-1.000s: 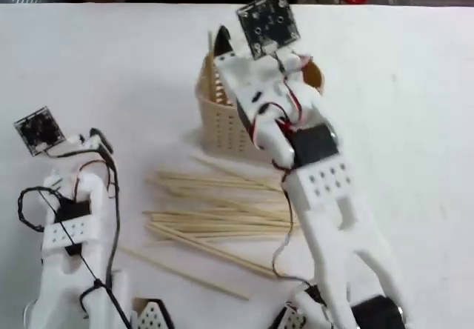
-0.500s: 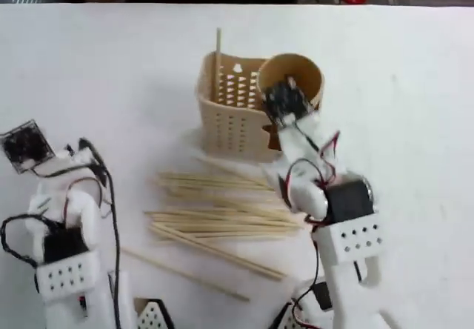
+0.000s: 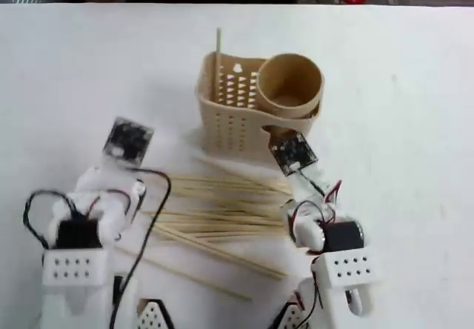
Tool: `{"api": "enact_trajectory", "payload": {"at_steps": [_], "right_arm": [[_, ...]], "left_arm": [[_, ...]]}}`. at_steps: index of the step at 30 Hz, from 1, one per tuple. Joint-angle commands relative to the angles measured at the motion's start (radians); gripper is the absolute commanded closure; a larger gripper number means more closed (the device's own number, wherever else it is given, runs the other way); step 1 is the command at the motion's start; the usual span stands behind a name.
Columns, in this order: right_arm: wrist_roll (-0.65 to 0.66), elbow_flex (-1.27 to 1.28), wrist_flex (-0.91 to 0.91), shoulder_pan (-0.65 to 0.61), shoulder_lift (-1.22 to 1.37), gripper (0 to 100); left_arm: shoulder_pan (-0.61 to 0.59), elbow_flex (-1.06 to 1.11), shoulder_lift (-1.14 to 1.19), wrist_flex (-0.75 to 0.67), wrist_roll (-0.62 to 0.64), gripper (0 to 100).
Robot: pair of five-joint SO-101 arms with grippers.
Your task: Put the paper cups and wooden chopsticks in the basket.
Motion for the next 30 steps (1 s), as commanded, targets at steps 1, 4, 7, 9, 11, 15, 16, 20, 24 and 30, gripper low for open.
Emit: {"api": "enact_trajectory", "payload": {"at_steps": [1,4,7,9,11,15,16,20,24,30], "right_arm": [[0.017,0.017,-0.045,0.012,-0.013,98.1],[0.017,0.023,-0.051,0.028,-0.013,98.1],[0.017,0.023,-0.051,0.065,-0.013,98.1],[0.009,0.023,-0.051,0.102,-0.022,98.1],[0.008,0.021,-0.058,0.139,-0.022,98.1],[-0.035,0.021,-0.079,0.171,-0.022,98.1],[-0.037,0.021,-0.079,0.182,-0.022,98.1],[-0.043,0.025,-0.104,0.220,-0.022,98.1],[-0.043,0.054,-0.147,0.222,-0.022,98.1],[-0.043,0.080,-0.188,0.217,-0.022,98.1]], "left_arm": [[0.061,-0.262,0.280,0.175,-0.109,89],[0.090,-0.420,0.521,0.324,-0.267,90],[0.090,-0.462,0.633,0.358,-0.420,90],[0.087,-0.430,0.638,0.351,-0.488,90],[0.087,-0.381,0.613,0.350,-0.535,90],[0.094,-0.261,0.512,0.325,-0.664,90],[0.094,-0.232,0.484,0.316,-0.686,90],[0.142,-0.160,0.392,0.308,-0.735,94],[0.265,-0.167,0.355,0.316,-0.620,89],[0.501,-0.150,0.360,0.212,-0.517,88]]}}
